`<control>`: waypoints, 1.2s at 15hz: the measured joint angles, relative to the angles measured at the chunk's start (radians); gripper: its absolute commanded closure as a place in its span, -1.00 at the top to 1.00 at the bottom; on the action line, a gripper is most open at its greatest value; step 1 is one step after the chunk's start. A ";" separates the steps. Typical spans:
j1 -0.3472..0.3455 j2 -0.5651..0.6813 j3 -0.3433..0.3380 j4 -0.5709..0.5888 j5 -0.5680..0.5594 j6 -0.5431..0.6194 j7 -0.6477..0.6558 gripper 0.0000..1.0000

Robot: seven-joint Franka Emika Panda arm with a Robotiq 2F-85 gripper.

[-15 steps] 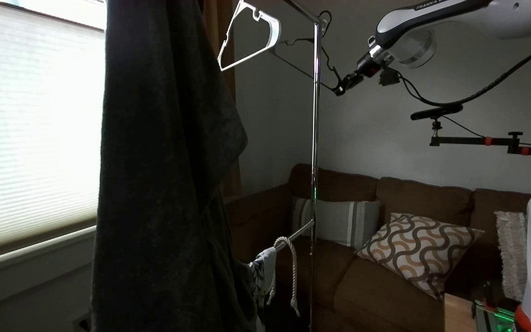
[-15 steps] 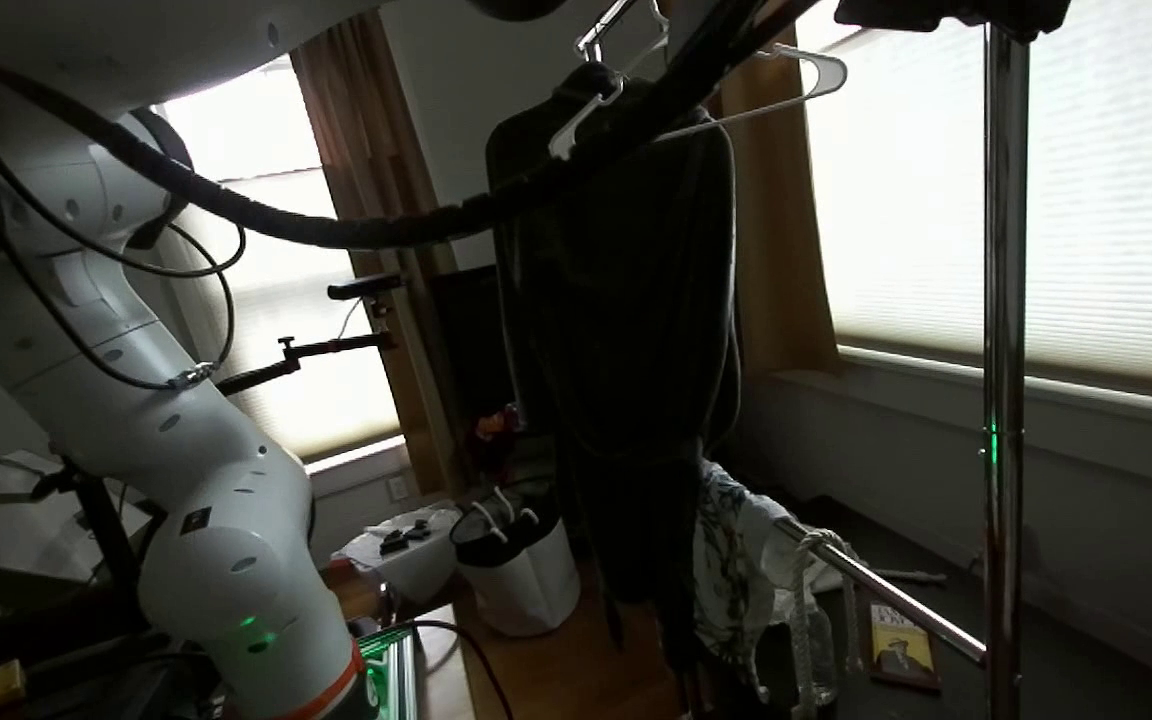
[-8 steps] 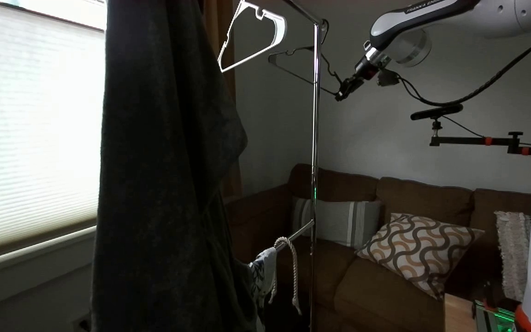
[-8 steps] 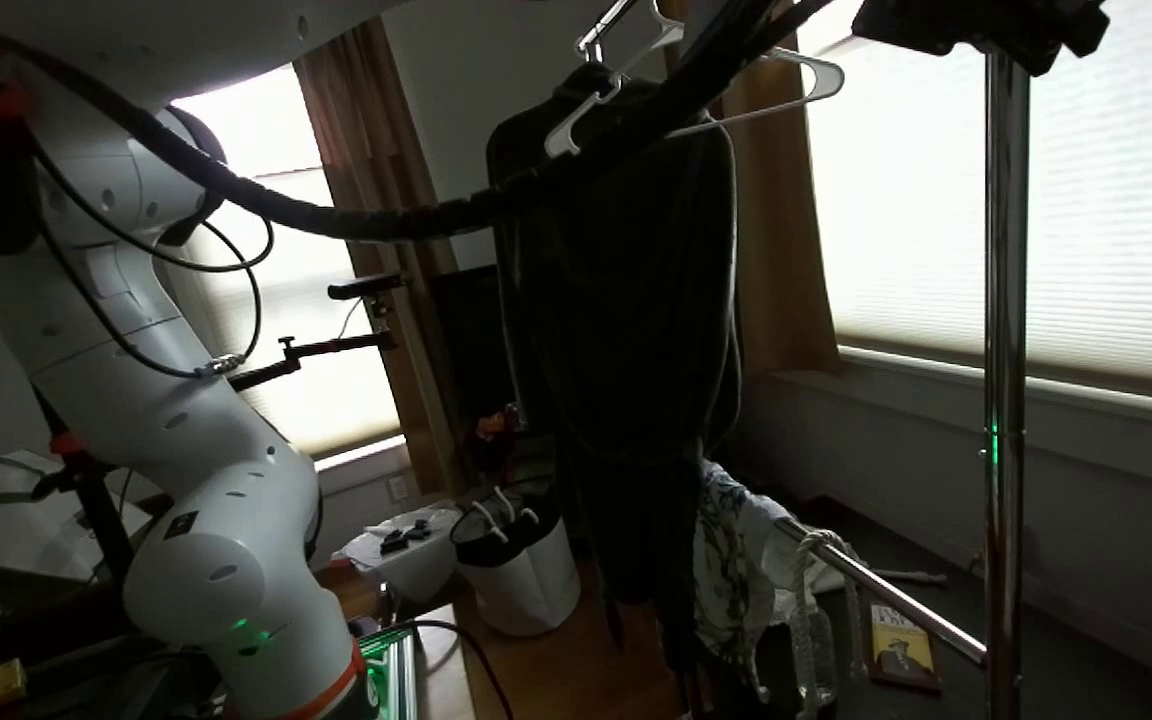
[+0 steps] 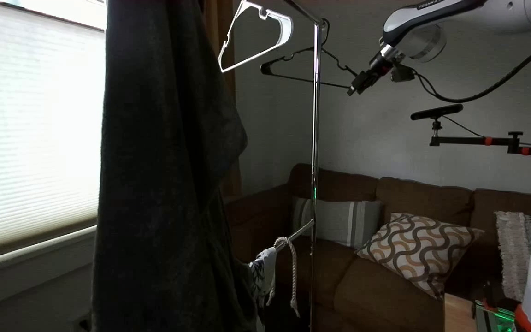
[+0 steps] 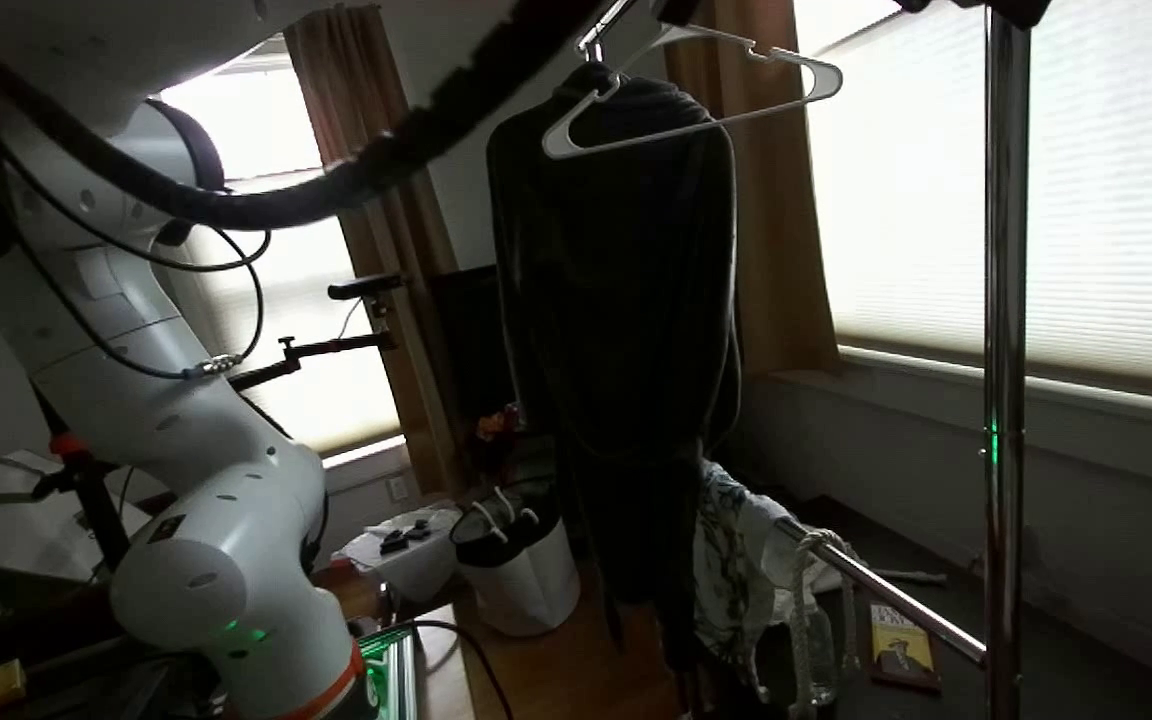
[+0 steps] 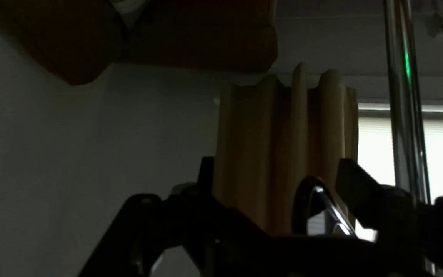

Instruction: Put the black hanger on the top rail

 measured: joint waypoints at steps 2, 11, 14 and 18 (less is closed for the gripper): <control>-0.015 -0.022 -0.025 0.001 0.026 -0.025 -0.032 1.00; -0.040 -0.095 -0.161 0.007 0.036 -0.316 -0.170 1.00; -0.049 -0.096 -0.145 -0.001 -0.054 -0.433 -0.192 1.00; -0.061 -0.122 -0.008 -0.025 -0.173 -0.441 -0.123 1.00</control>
